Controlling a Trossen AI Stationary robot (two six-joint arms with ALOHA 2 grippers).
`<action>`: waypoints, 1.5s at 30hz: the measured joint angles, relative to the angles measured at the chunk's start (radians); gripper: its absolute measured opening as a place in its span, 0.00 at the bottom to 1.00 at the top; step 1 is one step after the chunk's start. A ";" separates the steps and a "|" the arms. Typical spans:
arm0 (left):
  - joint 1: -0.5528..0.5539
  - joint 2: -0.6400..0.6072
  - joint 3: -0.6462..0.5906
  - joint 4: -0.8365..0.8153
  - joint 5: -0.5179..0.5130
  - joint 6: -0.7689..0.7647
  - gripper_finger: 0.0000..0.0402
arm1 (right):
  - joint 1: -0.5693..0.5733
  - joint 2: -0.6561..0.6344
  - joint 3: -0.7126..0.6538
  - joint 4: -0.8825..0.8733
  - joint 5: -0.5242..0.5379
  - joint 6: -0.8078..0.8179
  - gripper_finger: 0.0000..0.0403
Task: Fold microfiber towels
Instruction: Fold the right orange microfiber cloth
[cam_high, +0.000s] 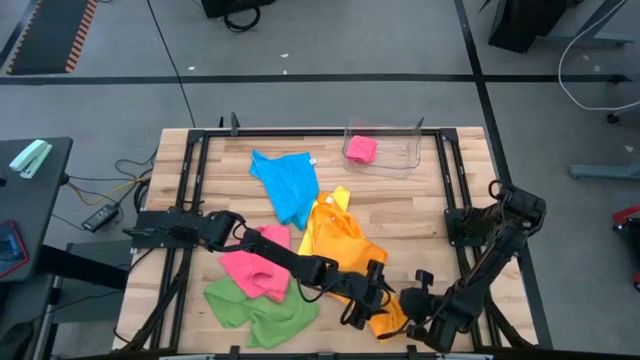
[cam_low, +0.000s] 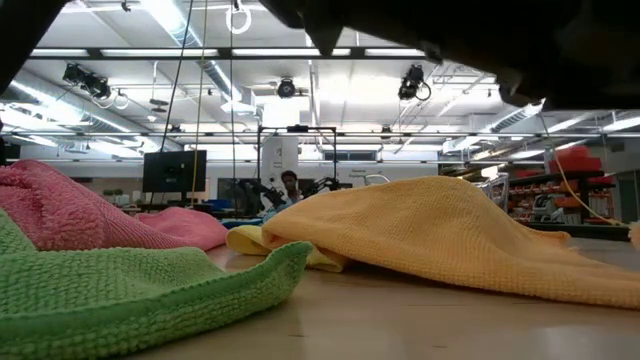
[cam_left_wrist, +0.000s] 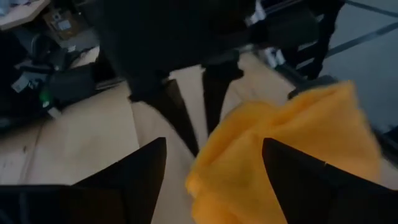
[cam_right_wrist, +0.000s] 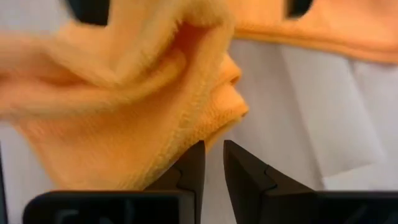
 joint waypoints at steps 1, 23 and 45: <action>-0.002 -0.008 0.000 -0.017 0.001 0.000 0.68 | -0.001 0.000 0.020 -0.031 -0.003 0.000 0.16; -0.040 0.016 -0.001 -0.115 0.000 -0.139 0.48 | 0.142 -0.005 0.188 -0.014 0.279 -0.175 0.16; -0.044 0.047 -0.001 -0.083 0.005 -0.151 0.43 | -0.061 -0.004 -0.044 0.523 -0.039 -0.435 0.47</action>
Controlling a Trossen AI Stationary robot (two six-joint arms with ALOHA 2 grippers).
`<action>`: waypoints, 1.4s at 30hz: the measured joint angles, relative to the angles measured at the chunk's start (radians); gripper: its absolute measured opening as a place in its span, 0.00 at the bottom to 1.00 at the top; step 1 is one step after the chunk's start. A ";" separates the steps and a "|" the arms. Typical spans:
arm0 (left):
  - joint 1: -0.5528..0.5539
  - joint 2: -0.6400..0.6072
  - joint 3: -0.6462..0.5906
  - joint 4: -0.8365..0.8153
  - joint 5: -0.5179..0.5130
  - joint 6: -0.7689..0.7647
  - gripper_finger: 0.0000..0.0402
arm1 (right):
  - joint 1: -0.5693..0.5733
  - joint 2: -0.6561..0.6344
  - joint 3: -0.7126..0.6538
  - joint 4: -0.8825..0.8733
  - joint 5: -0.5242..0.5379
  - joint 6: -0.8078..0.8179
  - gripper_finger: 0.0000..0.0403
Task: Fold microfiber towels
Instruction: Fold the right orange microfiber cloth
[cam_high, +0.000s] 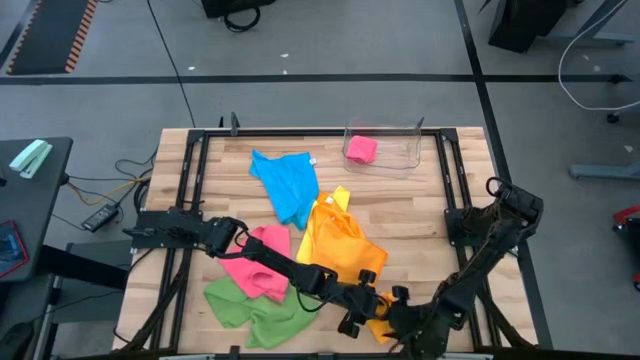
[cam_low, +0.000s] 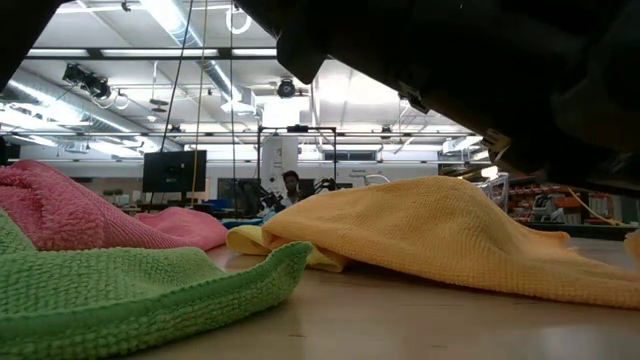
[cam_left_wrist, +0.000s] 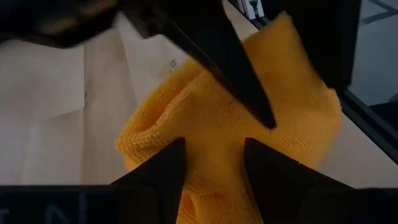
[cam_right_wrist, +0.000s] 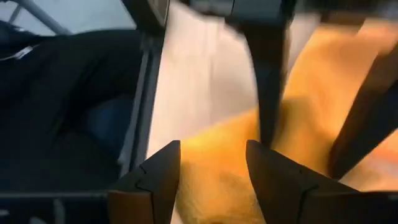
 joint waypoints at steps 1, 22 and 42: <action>0.000 0.000 0.000 -0.001 0.000 0.000 0.43 | 0.007 0.000 0.000 -0.016 -0.008 0.032 0.47; -0.010 0.000 0.000 -0.011 0.000 -0.011 0.41 | 0.116 0.083 -0.127 0.099 0.156 0.263 0.33; -0.065 -0.055 0.000 -0.023 0.003 0.170 0.44 | 0.118 0.041 0.037 -0.200 0.117 0.235 0.32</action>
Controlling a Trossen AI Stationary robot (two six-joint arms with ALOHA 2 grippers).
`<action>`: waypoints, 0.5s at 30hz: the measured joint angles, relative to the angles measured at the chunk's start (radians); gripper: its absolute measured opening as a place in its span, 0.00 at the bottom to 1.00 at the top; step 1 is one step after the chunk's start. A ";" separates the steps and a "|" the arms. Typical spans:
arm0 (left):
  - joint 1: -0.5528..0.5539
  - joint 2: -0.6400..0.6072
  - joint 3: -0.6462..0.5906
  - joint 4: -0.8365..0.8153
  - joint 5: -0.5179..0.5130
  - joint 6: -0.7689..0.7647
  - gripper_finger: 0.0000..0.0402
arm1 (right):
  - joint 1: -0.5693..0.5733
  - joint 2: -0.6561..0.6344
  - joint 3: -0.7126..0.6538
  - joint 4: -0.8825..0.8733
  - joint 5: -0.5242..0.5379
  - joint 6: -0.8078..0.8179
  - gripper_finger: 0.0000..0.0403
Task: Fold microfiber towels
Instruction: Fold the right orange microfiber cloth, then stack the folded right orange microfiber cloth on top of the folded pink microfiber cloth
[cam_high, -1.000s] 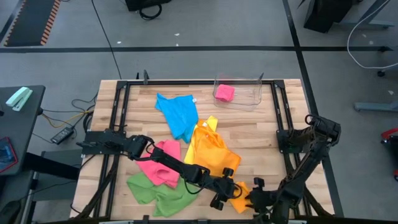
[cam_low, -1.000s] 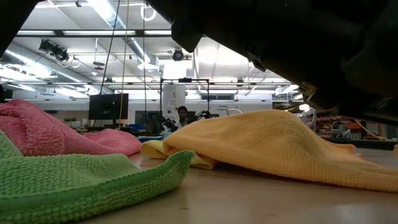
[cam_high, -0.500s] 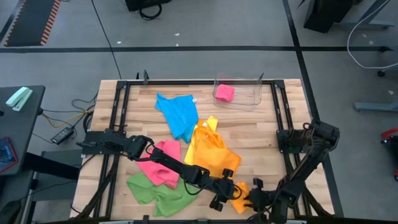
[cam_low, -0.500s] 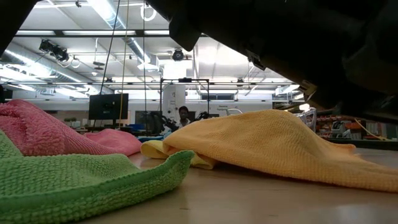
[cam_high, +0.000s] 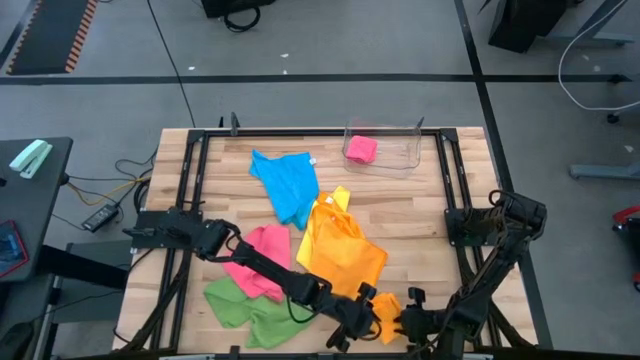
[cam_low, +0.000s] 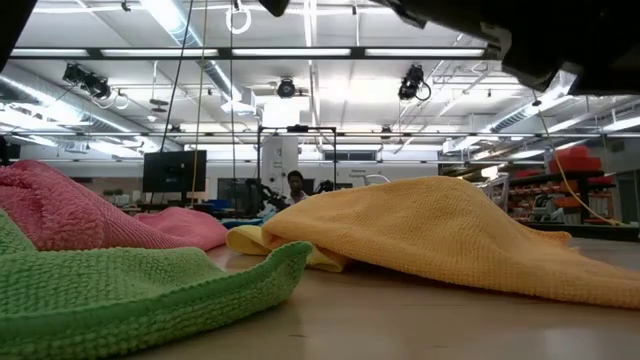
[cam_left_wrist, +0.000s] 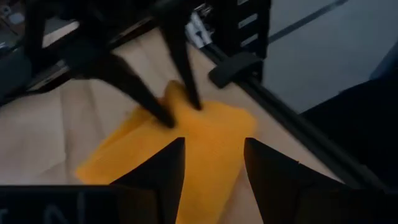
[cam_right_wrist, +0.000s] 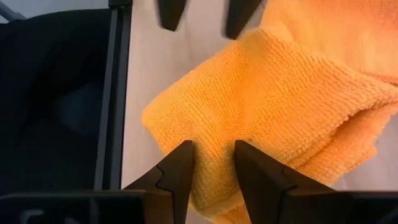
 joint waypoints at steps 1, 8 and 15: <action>-0.005 0.000 0.000 -0.006 -0.002 0.004 0.44 | 0.000 -0.003 0.000 0.001 0.003 -0.001 0.32; -0.040 0.012 0.001 -0.028 -0.017 0.211 0.46 | -0.001 -0.023 0.042 -0.001 0.051 -0.129 0.32; -0.058 0.030 0.000 -0.052 -0.174 0.457 0.62 | -0.001 -0.022 0.068 0.000 0.056 -0.208 0.33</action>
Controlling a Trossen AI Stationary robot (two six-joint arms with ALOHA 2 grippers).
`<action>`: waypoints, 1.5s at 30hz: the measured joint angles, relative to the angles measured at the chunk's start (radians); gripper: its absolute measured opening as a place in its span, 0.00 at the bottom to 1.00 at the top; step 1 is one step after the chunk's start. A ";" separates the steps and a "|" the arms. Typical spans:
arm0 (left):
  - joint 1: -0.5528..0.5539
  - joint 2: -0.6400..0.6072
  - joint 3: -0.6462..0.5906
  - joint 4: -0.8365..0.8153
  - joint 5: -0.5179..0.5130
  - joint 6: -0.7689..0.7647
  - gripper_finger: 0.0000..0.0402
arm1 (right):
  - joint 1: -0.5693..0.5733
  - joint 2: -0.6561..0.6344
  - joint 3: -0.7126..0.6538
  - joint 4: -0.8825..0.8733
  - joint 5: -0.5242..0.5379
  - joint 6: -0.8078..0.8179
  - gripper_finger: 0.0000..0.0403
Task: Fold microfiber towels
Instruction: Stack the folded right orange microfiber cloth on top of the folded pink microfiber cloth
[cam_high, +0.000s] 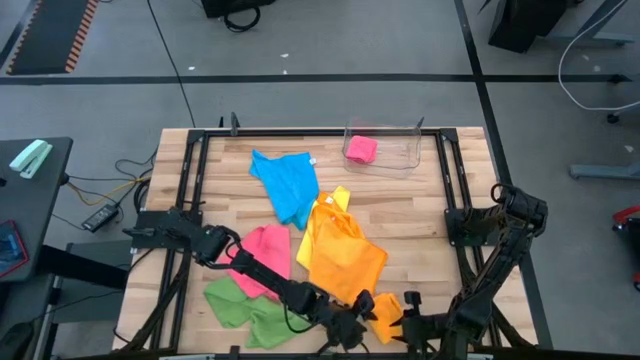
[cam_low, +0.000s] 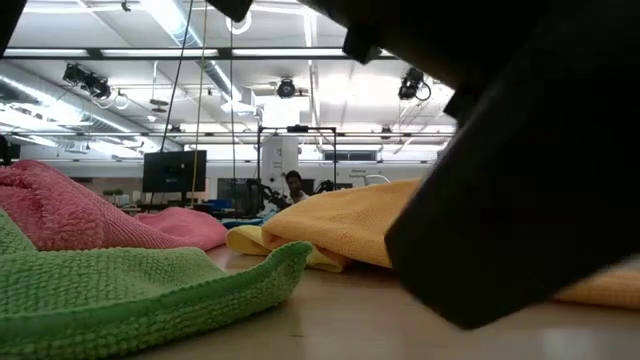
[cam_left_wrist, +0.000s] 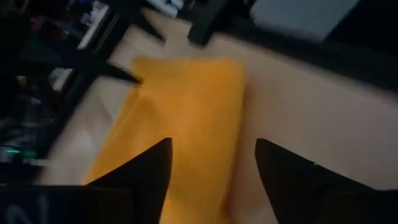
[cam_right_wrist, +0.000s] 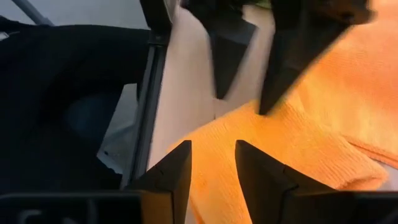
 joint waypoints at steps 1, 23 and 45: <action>-0.002 0.000 0.000 -0.004 -0.014 0.035 0.64 | 0.000 0.000 0.003 -0.003 -0.003 -0.001 0.34; 0.034 0.010 0.003 -0.069 -0.102 0.311 0.66 | 0.002 0.004 0.107 -0.079 0.031 -0.085 0.35; 0.084 0.027 0.002 -0.044 0.035 0.213 0.33 | -0.002 0.041 0.181 -0.061 0.044 -0.164 0.35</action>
